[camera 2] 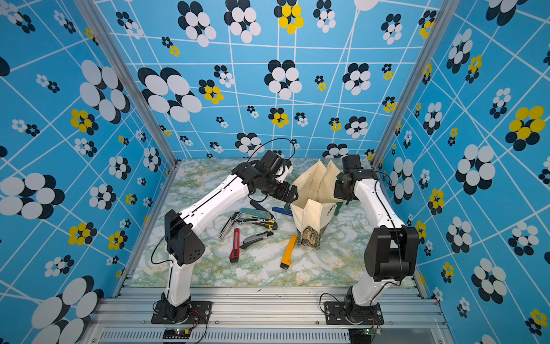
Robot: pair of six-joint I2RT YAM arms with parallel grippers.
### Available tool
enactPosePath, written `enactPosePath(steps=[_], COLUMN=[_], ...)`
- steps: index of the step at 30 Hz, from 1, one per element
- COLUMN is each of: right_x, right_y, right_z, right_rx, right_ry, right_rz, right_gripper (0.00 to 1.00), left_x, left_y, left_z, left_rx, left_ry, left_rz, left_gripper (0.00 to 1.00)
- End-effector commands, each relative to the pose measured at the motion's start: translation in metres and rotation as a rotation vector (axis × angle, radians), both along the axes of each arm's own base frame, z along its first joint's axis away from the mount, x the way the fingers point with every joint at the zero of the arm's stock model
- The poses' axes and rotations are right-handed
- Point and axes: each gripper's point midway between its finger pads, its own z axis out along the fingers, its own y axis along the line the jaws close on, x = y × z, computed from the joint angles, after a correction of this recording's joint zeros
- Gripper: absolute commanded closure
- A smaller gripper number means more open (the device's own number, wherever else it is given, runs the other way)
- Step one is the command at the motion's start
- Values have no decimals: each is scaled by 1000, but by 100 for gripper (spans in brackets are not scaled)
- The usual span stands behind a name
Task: Place the art knife into the pouch
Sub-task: Open the pouch at the center of the board, then pick up the utility knife at the center of the board.
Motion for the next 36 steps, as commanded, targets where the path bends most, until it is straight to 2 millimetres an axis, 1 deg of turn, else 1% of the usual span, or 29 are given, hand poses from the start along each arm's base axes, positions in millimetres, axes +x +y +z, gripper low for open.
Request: enactPosePath(steps=[1,2,3,4,5,6,9,10,12,14,17,21,25,28,29,31,36], right_x=[7,8,8,8,8,8,9,9,9,9,9,9,8,7,5,4,1], right_y=[7,7,7,7,7,7,6,7,8,6,11,22,28,24,38,38,37], right_z=[-9,-9,-10,-10,-10,-12,-13,-14,-15,-16,-19,-24,-24,-23,-22,-21,-20], right_rx=[28,27,25,26,24,24,25,27,26,18,25,29,13,3,2,-4,-21], right_ry=[-12,-13,-12,-10,-9,-6,-4,-1,2,6,8,18,21,21,19,19,21], right_rz=[7,8,9,11,13,10,5,4,-1,-18,-21,-13,-9,-28,2,-6,-23], right_gripper=[100,100,100,100,100,100,100,100,100,100,100,100,100,100,100,100,100], left_x=[19,23,26,27,27,24,8,2,-6,-12,-17,-20,-17,-15,-14,-13,-14], left_y=[44,68,92,111,133,154,201,212,231,241,251,254,255,257,258,261,266], left_z=[54,53,43,33,21,4,-45,-61,-87,-107,-131,-164,-194,-211,-215,-223,-236], left_rx=[-102,-74,-32,2,52,113,273,312,358,365,353,382,392,385,378,375,388], left_ry=[-107,-127,-123,-114,-113,-103,-52,-28,5,32,63,123,180,218,227,247,280], left_rz=[118,173,224,264,306,337,396,410,444,477,516,508,507,515,518,528,519], left_gripper=[0,0,0,0,0,0,0,0,0,0,0,0,1,3,4,6,15])
